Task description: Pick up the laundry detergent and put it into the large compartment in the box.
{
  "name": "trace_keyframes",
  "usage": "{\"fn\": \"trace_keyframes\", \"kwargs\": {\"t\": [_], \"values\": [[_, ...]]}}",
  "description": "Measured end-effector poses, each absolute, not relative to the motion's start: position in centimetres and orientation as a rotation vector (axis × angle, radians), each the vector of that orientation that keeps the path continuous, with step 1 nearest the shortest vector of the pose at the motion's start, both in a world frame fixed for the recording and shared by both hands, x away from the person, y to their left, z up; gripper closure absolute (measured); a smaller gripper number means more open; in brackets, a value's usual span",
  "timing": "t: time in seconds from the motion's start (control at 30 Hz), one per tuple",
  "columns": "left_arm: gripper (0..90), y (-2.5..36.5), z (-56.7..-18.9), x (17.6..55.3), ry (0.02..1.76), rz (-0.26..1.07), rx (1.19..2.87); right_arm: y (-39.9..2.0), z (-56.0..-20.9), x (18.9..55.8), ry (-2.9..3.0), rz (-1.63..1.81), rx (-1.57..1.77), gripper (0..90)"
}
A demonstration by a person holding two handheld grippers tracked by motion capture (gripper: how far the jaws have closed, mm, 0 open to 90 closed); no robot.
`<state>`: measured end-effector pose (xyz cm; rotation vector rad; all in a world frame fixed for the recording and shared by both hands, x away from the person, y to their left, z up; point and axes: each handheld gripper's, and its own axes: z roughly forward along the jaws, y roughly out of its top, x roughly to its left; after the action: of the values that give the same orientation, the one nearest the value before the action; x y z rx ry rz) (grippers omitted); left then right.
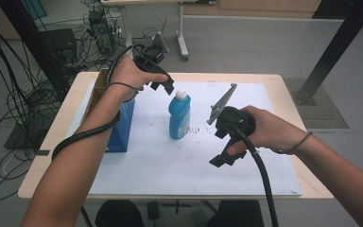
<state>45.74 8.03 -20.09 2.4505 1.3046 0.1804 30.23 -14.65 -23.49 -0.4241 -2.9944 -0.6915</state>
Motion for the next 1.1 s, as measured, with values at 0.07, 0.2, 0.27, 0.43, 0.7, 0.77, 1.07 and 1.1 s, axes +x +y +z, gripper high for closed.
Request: {"fn": "trace_keyframes", "kwargs": {"t": [0.07,0.2,0.27,0.43,0.7,0.77,1.07,1.1], "values": [[11.1,7.6,-19.9,45.6,1.294,0.184,2.459,-14.7,-23.5,30.2,-2.995,-0.693,-0.426,9.7],[11.1,6.8,-19.6,45.5,1.274,0.185,2.475,-14.7,-23.5,30.2,-2.999,-0.693,-0.423,9.7],[11.1,6.4,-19.4,45.4,1.268,0.186,2.473,-14.7,-23.4,30.1,-2.998,-0.694,-0.427,9.7],[11.1,5.6,-18.9,45.4,1.254,0.197,2.480,-14.8,-23.4,30.1,-2.996,-0.696,-0.428,9.6],[11.1,4.3,-18.4,45.3,1.230,0.198,2.492,-14.8,-23.4,30.2,-2.995,-0.706,-0.427,9.6],[11.1,4.0,-18.5,45.3,1.228,0.193,2.491,-14.8,-23.4,30.2,-2.996,-0.708,-0.426,9.6],[11.1,3.0,-19.1,45.3,1.216,0.180,2.508,-14.9,-23.3,30.1,-2.996,-0.708,-0.432,9.6],[11.0,2.9,-19.1,45.4,1.215,0.181,2.509,-15.0,-23.3,30.1,-2.996,-0.714,-0.433,9.6]]}}
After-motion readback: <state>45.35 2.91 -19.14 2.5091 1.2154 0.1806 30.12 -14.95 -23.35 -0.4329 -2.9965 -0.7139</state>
